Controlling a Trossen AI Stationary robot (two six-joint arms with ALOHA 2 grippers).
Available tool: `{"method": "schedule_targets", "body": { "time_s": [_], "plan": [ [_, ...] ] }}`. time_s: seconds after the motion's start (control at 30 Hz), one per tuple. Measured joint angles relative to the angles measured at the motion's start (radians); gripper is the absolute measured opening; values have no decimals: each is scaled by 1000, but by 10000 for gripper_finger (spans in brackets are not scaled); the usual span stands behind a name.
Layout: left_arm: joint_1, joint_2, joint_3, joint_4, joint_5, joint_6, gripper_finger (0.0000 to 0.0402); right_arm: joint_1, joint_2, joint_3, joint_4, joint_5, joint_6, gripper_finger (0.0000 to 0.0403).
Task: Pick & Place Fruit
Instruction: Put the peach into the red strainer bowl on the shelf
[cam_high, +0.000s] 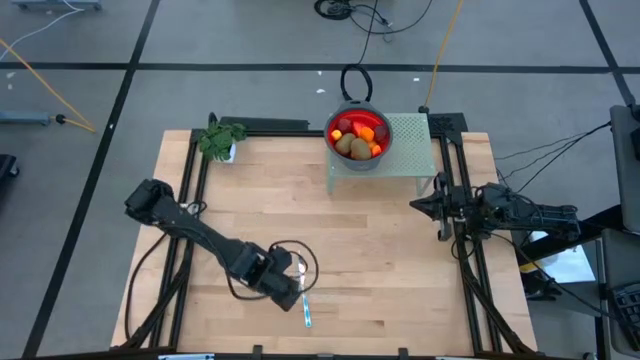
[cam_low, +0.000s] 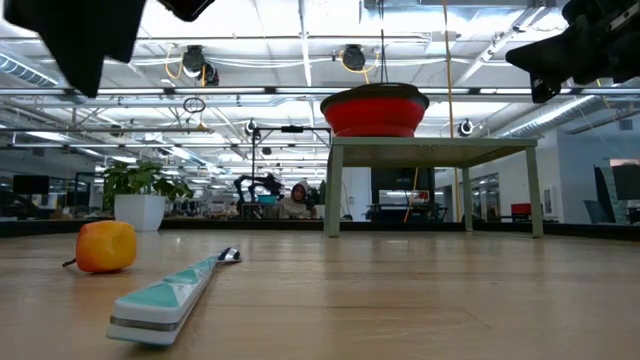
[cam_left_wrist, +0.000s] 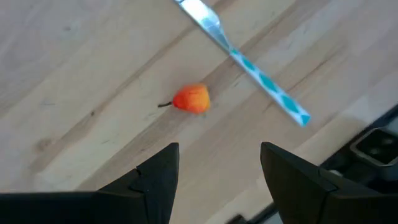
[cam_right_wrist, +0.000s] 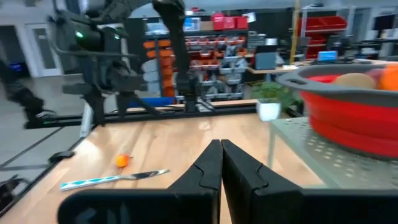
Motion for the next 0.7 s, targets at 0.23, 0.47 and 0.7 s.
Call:
{"method": "schedule_targets", "body": {
  "time_s": [0.23,0.47,0.7],
  "plan": [
    [-33,81,0,21,35,135,225,0,0,0,2,-34,0,0],
    [-50,124,0,32,15,369,225,0,0,0,2,-35,0,0],
    [-69,137,-1,26,-78,722,225,0,0,0,1,-35,-1,0]
  ]
}}
